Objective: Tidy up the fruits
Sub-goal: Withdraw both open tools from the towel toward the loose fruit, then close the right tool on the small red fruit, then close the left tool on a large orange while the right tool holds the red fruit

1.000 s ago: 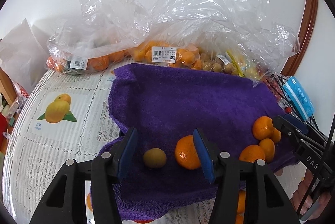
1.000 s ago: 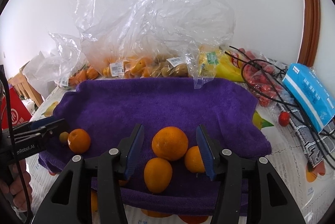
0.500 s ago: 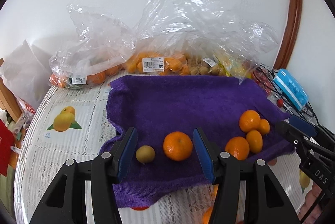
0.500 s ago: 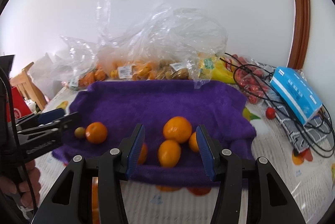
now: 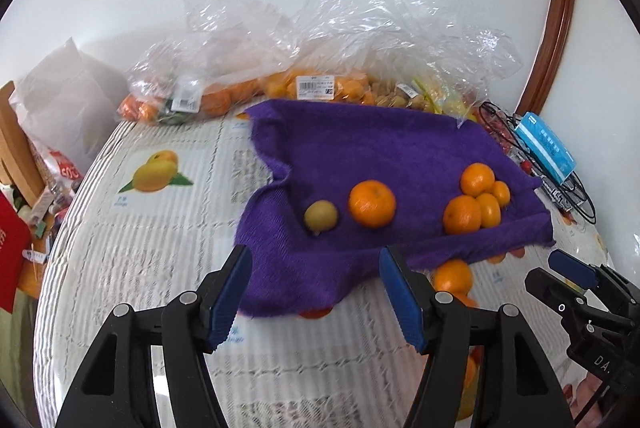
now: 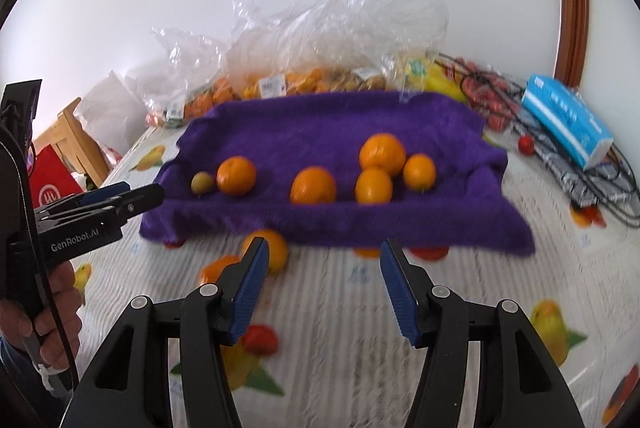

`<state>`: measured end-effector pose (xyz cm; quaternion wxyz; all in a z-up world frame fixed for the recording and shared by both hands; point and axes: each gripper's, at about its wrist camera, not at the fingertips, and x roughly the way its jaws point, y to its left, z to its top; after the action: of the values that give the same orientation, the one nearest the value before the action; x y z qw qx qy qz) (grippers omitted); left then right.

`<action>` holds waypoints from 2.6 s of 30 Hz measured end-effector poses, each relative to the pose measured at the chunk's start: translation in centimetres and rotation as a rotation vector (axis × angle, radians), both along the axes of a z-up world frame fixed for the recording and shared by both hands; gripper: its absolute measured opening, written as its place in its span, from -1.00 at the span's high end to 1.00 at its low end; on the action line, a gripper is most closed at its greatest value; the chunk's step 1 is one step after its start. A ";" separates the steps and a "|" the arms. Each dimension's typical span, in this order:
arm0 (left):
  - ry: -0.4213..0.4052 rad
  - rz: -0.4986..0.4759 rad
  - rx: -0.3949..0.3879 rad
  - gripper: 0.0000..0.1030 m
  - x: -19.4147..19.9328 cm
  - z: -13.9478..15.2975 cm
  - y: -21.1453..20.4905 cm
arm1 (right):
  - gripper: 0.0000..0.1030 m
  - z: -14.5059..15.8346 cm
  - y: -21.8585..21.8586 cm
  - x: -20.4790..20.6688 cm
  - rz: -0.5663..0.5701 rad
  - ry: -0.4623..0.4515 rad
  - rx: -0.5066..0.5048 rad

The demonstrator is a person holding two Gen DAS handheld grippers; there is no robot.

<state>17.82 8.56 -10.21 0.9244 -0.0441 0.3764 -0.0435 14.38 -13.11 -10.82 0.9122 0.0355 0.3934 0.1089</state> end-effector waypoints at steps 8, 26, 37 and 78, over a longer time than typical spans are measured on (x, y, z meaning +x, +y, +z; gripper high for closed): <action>0.023 0.005 -0.011 -0.24 -1.8 -0.9 1.5 | -0.17 -1.3 0.7 -1.6 -0.005 0.060 0.041; 0.051 0.013 -0.037 -0.25 -2.9 -1.7 2.5 | -0.25 -3.2 3.9 -2.2 0.020 0.073 -0.007; 0.070 0.020 -0.055 -0.25 -2.5 -2.4 2.8 | -0.30 -4.9 3.6 -1.2 0.007 0.134 -0.080; 0.115 -0.110 -0.145 -0.26 -2.4 -2.3 -1.8 | 0.51 -3.6 -1.4 -2.9 -0.008 0.034 -0.062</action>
<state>15.43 6.72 -12.51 0.8919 -0.0925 0.4265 -0.1190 11.51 -14.53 -14.38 0.9065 0.0106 0.4119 0.0923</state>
